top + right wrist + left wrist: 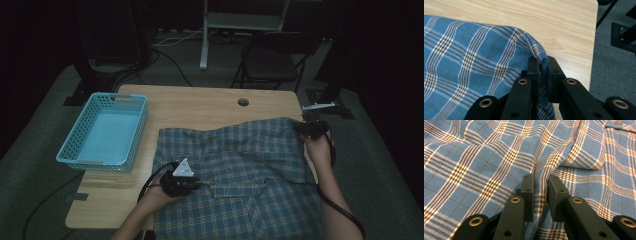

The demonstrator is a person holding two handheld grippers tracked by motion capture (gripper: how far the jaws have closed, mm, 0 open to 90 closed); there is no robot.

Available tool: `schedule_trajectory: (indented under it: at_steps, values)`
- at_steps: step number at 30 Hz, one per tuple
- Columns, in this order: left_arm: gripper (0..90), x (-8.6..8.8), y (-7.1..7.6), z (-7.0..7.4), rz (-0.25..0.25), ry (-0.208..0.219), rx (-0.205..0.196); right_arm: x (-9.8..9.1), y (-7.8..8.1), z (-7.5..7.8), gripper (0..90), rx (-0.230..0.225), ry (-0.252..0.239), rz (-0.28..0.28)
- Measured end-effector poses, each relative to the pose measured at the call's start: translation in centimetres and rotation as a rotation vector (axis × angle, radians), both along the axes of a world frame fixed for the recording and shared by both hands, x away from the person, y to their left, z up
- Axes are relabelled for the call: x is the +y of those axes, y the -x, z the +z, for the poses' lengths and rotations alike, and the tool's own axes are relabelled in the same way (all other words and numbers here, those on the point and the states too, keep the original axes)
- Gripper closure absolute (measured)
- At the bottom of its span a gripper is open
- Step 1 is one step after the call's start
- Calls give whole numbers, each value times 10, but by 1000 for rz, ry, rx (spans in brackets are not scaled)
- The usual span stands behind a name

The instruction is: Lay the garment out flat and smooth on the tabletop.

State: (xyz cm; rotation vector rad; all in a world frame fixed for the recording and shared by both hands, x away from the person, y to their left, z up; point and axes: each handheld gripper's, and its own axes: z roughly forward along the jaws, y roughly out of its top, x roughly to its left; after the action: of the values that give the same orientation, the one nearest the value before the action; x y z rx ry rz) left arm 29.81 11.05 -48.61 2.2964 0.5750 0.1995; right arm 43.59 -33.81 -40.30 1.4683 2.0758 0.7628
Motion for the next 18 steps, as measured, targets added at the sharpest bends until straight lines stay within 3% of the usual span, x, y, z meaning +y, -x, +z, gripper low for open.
schedule_trajectory:
  at_steps: [5, 10, 15, 18]
  values:
    - [771, -1, 2, 0, -5, -4, -5, -2, -19, -7, 833, 61, 19, -20]
    - [732, 0, 2, -2, 0, 23, 3, -2, -35, -33, 833, 138, 25, -43]
    - [718, 1, 3, -3, 2, 37, 3, -4, -40, -54, 822, 186, 18, -60]
    - [718, 1, 4, -4, 5, 41, -3, -7, -40, -58, 802, 198, 23, -67]
